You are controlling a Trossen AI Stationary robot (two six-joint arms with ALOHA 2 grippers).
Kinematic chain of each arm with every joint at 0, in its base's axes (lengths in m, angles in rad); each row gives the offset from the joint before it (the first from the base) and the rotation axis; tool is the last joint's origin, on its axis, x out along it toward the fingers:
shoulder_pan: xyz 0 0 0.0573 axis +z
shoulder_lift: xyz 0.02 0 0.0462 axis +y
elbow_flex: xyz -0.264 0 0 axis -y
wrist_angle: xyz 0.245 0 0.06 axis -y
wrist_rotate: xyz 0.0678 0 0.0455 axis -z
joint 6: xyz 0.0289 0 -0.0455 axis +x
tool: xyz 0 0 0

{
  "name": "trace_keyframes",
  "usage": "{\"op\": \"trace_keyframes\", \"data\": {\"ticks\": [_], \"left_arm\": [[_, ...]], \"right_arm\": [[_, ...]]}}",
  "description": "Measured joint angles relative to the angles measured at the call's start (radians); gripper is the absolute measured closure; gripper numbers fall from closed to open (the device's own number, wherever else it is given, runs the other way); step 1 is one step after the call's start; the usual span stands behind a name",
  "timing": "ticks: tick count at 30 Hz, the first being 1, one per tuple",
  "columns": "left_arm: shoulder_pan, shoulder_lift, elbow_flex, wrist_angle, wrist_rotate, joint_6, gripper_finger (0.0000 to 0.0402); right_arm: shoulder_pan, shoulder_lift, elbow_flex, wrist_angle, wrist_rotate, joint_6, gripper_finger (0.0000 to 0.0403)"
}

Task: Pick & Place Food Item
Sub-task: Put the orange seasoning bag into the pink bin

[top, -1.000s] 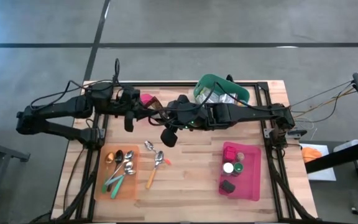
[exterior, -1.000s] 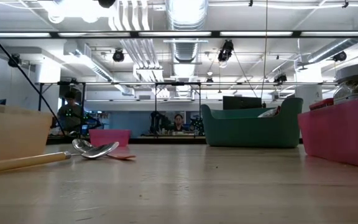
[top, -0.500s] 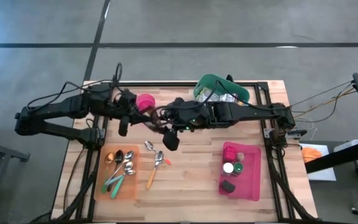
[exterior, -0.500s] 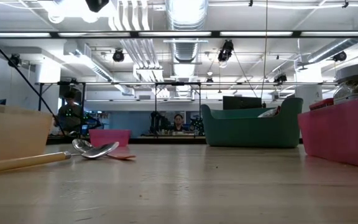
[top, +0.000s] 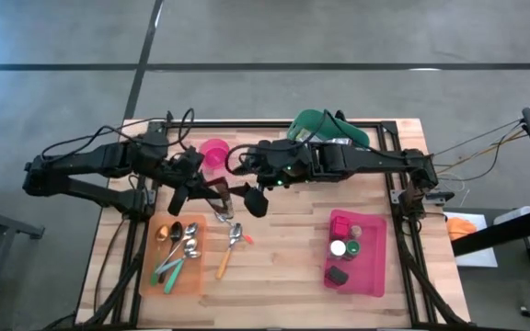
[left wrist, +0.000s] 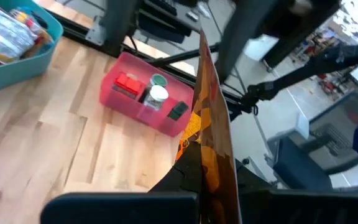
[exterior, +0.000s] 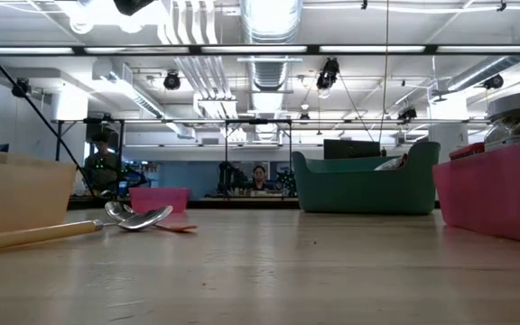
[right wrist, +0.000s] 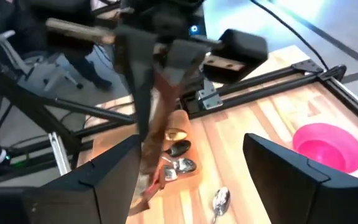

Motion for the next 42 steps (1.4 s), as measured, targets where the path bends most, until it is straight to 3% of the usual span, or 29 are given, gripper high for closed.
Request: {"op": "trace_keyframes", "data": {"ticks": [11,23,32,42], "left_arm": [[-0.011,0.046,0.007,-0.022,0.000,-0.004,0.0401],[-0.011,0.218,0.140,-0.078,0.043,0.073,0.0401],[-0.011,0.314,0.253,-0.141,0.044,0.151,0.0401],[-0.010,0.334,0.261,-0.159,0.039,0.170,0.0401]], "right_arm": [[-0.024,-0.009,0.005,-0.012,-0.080,0.030,0.0122],[-0.052,0.010,0.167,-0.263,-0.140,-0.027,0.0123],[-0.053,0.020,0.159,-0.302,-0.204,-0.025,0.0123],[-0.045,0.055,0.155,-0.359,-0.263,0.007,0.0123]]}}
